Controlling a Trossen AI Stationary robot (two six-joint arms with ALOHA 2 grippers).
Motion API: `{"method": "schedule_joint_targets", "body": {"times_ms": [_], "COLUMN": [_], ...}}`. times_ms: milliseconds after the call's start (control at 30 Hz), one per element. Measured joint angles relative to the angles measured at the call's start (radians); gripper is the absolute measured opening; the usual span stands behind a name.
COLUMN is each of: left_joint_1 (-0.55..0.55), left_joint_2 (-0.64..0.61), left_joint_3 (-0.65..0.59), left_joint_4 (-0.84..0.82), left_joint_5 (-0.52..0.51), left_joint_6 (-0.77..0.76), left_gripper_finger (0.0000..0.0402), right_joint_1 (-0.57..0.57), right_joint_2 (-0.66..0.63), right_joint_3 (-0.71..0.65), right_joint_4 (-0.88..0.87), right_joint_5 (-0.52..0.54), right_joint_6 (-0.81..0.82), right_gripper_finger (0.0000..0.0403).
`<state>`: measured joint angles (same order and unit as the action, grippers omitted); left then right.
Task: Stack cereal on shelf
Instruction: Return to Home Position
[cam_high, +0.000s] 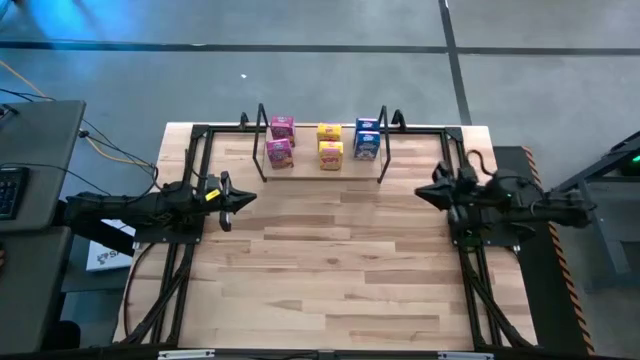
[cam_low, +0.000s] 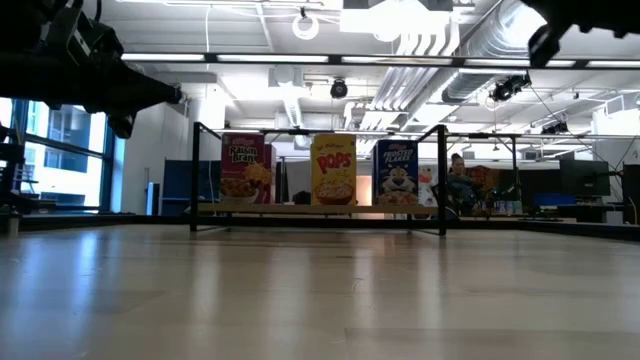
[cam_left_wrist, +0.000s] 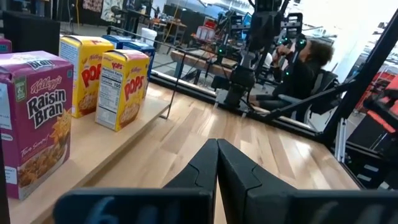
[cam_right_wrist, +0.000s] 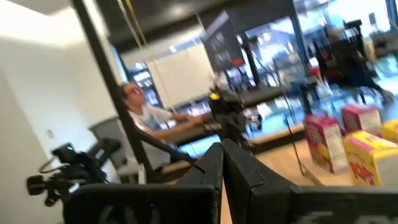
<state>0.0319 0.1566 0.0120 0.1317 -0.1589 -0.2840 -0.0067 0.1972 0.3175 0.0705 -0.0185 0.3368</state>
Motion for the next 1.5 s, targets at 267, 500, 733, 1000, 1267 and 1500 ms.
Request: {"method": "schedule_joint_targets", "body": {"times_ms": [267,500,733,1000,1267,1500], "left_joint_1": [0.0,0.0,0.0,0.0,0.0,0.0], "left_joint_2": [0.004,0.015,0.017,0.017,0.017,0.017], "left_joint_3": [0.001,0.002,0.002,0.002,0.002,0.001], "left_joint_4": [0.0,-0.016,-0.016,-0.015,-0.015,-0.015], "left_joint_5": [-0.002,-0.011,-0.011,-0.011,-0.011,-0.011], "left_joint_6": [-0.001,-0.001,-0.001,-0.001,-0.001,-0.001], "left_gripper_finger": [0.0002,0.0002,0.0001,0.0002,0.0003,0.0003], "right_joint_1": [0.0,0.001,0.001,0.001,0.001,0.001], "right_joint_2": [-0.173,-0.196,-0.192,-0.192,-0.193,-0.193], "right_joint_3": [-0.106,-0.105,-0.106,-0.256,-0.307,-0.307], "right_joint_4": [0.02,-0.107,-0.154,0.032,0.091,-0.043], "right_joint_5": [-0.054,-0.014,0.0,0.099,0.021,-0.052], "right_joint_6": [-0.116,-0.172,-0.142,-0.158,-0.218,-0.233], "right_gripper_finger": [0.0,0.0,0.0,0.0,0.0,0.0]}}
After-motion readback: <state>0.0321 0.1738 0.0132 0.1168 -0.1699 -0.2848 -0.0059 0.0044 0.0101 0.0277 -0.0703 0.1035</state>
